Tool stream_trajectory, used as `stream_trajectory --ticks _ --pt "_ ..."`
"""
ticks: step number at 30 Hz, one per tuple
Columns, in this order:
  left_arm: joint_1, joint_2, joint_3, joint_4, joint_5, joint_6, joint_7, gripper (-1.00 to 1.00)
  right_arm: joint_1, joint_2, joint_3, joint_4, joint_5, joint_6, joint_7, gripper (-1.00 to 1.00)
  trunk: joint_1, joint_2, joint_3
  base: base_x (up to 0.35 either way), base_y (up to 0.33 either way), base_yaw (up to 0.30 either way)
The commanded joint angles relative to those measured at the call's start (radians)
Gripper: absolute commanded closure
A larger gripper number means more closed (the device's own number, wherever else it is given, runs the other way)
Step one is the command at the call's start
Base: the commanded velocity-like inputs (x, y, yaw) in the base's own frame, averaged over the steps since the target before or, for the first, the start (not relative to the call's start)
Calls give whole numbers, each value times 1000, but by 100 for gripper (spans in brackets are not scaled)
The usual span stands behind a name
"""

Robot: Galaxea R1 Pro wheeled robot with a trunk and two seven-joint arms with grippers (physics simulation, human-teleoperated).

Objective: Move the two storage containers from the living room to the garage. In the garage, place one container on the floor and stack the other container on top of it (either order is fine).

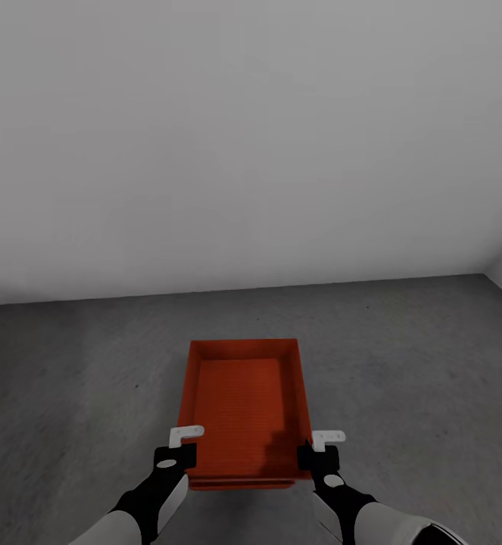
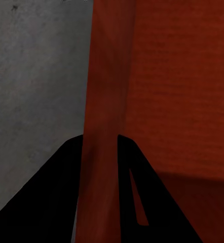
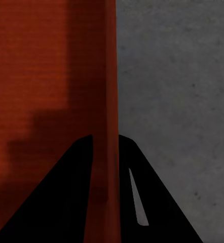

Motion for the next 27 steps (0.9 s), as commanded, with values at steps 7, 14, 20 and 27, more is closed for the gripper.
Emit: stream_trajectory --ticks 7,14,20,27 --pt "-1 3 0 -7 -5 -47 10 100 0 0 -47 6 -19 -5 -1 100 0 0 -1 16 51 0" --pt "-1 3 0 -8 -4 -47 11 100 0 0 -47 6 -19 -5 -1 100 0 0 -1 1 3 0" --pt "-1 3 0 -8 -4 -47 11 100 0 0 -47 6 -19 -5 -1 100 0 0 -1 0 0 0" --pt "-1 2 1 -8 -3 -47 12 100 0 0 -47 6 -19 -5 -1 100 0 0 -1 0 0 0"
